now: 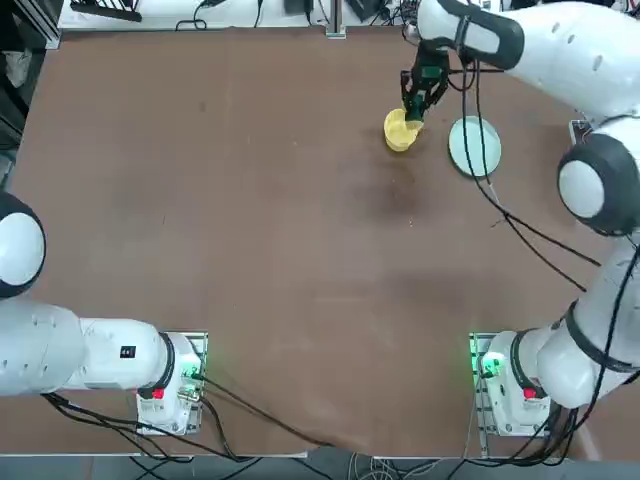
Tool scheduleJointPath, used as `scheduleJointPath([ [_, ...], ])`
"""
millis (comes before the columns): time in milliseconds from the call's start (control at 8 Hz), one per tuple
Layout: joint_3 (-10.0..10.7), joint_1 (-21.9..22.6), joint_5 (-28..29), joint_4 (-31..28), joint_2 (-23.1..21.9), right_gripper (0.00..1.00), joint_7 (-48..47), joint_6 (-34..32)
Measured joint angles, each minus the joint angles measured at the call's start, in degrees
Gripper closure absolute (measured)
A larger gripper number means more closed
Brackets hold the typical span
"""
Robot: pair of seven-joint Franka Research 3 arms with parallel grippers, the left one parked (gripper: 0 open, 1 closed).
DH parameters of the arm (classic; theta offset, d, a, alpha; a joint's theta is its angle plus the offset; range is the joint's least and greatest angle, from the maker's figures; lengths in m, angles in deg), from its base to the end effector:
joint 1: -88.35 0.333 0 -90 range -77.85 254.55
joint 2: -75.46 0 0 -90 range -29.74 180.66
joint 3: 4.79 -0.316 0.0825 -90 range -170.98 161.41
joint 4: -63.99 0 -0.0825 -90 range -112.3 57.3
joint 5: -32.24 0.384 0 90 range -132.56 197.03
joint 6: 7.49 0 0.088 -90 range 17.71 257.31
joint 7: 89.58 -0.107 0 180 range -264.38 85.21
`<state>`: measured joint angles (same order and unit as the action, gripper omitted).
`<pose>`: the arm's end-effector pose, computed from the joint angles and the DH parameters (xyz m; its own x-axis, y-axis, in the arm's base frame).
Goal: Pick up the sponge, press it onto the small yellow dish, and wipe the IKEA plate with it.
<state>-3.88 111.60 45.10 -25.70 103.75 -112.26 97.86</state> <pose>0.6065 0.2699 0.3429 0.9574 -0.0723 -0.2797 -0.1006 -0.9910 -0.0882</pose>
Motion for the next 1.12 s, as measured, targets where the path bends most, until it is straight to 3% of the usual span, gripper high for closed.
scheduleJointPath([
  [625, 0.0, -2.2, 0.6, 7.3, 9.0, 0.73, 3.9, -0.1],
  [1125, -0.2, -2.2, 0.7, 9.5, 13.2, 0.73, 5.6, -0.1],
])
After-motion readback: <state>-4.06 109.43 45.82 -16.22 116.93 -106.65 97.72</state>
